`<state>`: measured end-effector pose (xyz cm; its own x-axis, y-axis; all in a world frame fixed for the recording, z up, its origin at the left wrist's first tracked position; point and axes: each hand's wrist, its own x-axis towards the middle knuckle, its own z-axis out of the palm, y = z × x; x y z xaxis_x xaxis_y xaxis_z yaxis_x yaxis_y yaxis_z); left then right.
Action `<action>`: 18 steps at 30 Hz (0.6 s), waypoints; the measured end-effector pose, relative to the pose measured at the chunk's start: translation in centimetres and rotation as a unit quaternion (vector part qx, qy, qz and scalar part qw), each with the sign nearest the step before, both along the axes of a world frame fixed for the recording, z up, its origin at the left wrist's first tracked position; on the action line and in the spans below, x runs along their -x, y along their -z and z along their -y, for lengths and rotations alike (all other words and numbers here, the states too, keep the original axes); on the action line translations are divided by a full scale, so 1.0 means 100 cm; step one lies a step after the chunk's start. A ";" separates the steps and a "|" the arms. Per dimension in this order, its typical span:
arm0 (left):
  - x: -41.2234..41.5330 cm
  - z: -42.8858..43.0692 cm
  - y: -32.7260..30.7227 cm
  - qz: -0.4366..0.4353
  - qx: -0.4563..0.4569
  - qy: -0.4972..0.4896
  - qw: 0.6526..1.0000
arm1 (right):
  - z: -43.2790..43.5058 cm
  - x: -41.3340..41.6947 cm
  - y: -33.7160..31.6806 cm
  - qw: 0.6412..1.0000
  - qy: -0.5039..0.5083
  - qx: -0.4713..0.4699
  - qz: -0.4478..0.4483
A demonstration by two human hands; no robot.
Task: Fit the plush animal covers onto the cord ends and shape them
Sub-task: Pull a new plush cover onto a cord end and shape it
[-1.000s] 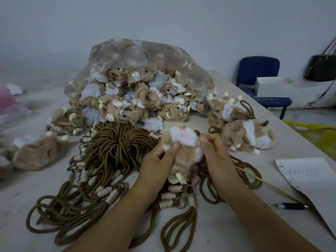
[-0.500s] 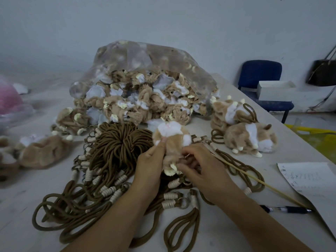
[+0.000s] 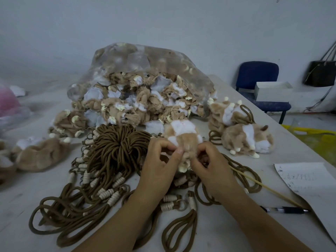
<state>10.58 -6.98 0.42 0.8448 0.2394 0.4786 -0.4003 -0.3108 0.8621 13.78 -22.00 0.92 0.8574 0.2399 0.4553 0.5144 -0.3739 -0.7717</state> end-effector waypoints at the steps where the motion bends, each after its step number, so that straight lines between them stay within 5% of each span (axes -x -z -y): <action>1: -0.001 0.000 0.000 0.024 -0.043 0.011 0.999 | 0.001 -0.001 0.000 1.000 -0.002 -0.016 -0.022; 3: -0.002 -0.001 0.001 0.006 -0.052 0.057 0.997 | 0.004 -0.004 0.001 0.997 0.000 -0.059 -0.052; 6: -0.002 -0.004 0.000 -0.139 0.103 0.134 0.976 | 0.008 -0.007 0.001 0.993 0.006 -0.091 -0.073; 9: -0.002 -0.006 0.000 -0.181 0.165 0.199 0.949 | 0.008 -0.008 0.001 0.993 -0.009 -0.097 -0.070; 18: -0.002 -0.002 0.000 -0.144 0.007 0.099 0.985 | 0.003 -0.004 0.001 0.981 -0.045 -0.127 -0.141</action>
<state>10.74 -6.79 0.42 0.9758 0.0615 0.2096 -0.1896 -0.2379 0.9526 14.20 -22.27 0.79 0.9381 0.2306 0.2586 0.2899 -0.1139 -0.9502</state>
